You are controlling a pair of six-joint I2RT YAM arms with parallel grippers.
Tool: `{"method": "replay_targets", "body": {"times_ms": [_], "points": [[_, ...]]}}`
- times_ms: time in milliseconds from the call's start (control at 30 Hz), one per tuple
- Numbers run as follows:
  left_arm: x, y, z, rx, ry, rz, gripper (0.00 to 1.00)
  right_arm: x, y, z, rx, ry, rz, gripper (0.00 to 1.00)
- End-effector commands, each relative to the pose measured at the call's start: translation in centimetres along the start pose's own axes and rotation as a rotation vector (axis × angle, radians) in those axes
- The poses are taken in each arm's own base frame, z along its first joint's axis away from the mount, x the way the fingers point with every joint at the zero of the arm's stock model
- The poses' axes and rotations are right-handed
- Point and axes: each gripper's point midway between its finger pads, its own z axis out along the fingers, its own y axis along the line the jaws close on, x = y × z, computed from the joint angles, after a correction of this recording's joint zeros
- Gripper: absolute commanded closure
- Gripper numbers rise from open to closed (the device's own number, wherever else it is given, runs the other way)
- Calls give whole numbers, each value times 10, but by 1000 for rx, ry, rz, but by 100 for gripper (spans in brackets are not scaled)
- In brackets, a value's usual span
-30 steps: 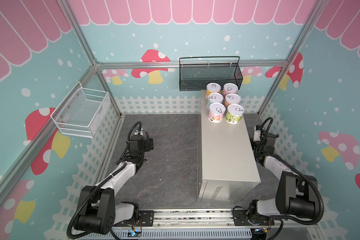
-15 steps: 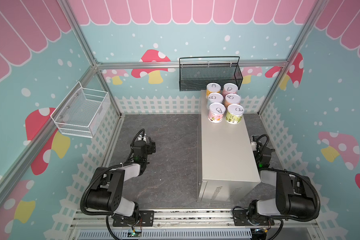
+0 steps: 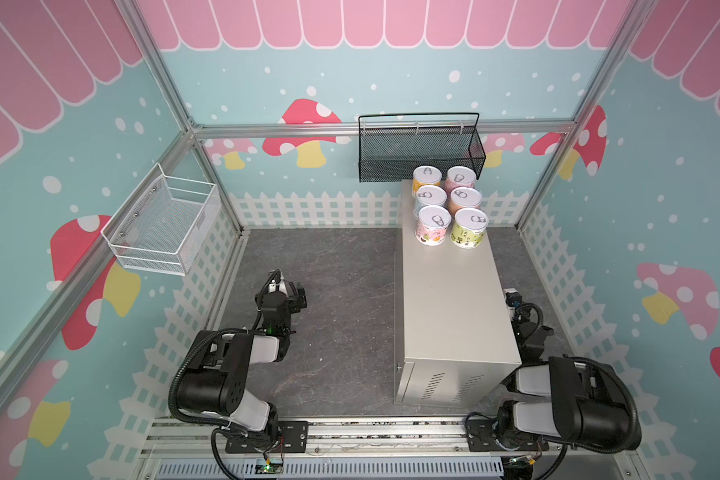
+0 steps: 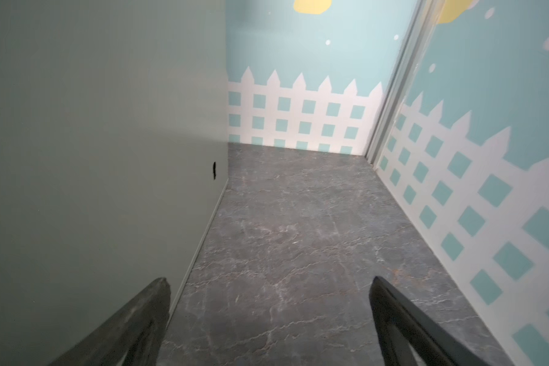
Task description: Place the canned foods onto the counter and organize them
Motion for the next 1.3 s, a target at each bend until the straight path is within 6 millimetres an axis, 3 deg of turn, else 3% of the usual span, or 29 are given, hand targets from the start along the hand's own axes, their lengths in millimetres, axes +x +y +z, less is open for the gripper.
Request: {"method": "replay_targets", "body": {"times_ms": [0,333,1267], "points": [[-12,1,0,-2,-46,-22,1,-30,10,9,-58,-123,-31,1],[-13,1,0,-2,-50,-22,1,-11,3,33,67,0,-44,1],[-12,1,3,28,-36,-34,1,-13,4,33,66,-13,-51,1]]}}
